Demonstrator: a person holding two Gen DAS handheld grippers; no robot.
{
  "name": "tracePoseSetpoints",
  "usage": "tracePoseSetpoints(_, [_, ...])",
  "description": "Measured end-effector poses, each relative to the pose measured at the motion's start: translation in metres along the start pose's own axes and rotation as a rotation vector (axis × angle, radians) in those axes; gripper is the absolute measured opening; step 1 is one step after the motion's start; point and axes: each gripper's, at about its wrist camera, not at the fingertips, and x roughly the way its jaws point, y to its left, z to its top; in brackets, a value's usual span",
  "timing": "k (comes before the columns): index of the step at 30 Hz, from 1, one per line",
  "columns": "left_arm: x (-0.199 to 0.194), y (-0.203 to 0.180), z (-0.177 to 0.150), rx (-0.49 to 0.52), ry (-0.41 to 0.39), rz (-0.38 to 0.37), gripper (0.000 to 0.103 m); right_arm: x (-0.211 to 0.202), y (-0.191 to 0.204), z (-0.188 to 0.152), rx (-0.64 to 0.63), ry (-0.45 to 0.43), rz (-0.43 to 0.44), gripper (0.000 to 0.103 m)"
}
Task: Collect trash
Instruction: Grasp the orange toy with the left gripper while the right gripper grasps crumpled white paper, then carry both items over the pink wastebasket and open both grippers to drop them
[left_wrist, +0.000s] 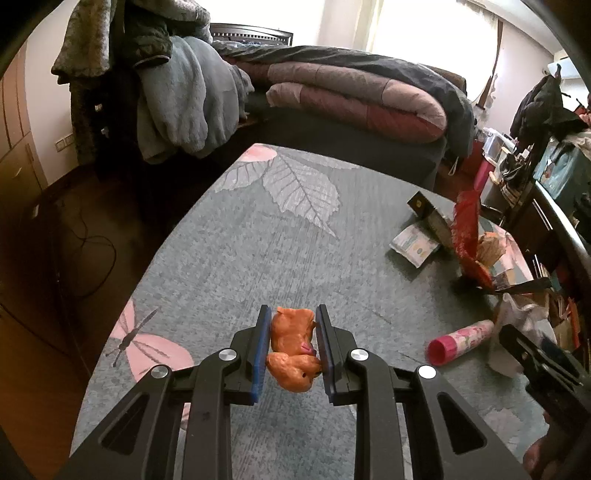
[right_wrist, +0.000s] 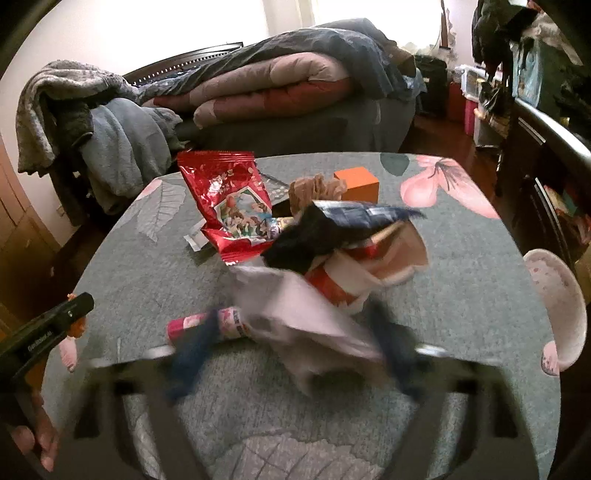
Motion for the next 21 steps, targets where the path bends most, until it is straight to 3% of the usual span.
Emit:
tracePoseSetpoints(5, [-0.012, -0.004, 0.000, -0.007, -0.019, -0.019, 0.024, -0.019, -0.015, -0.003, 0.047, -0.013, 0.097, 0.041])
tracePoseSetpoints(8, [-0.024, -0.008, -0.001, -0.006, -0.031, -0.038, 0.024, -0.035, -0.021, -0.006, 0.059, -0.015, 0.129, 0.038])
tracePoseSetpoints(21, [-0.081, -0.064, -0.005, 0.080, -0.103, -0.212, 0.024, -0.118, -0.052, -0.029, 0.094, -0.094, 0.208, 0.037])
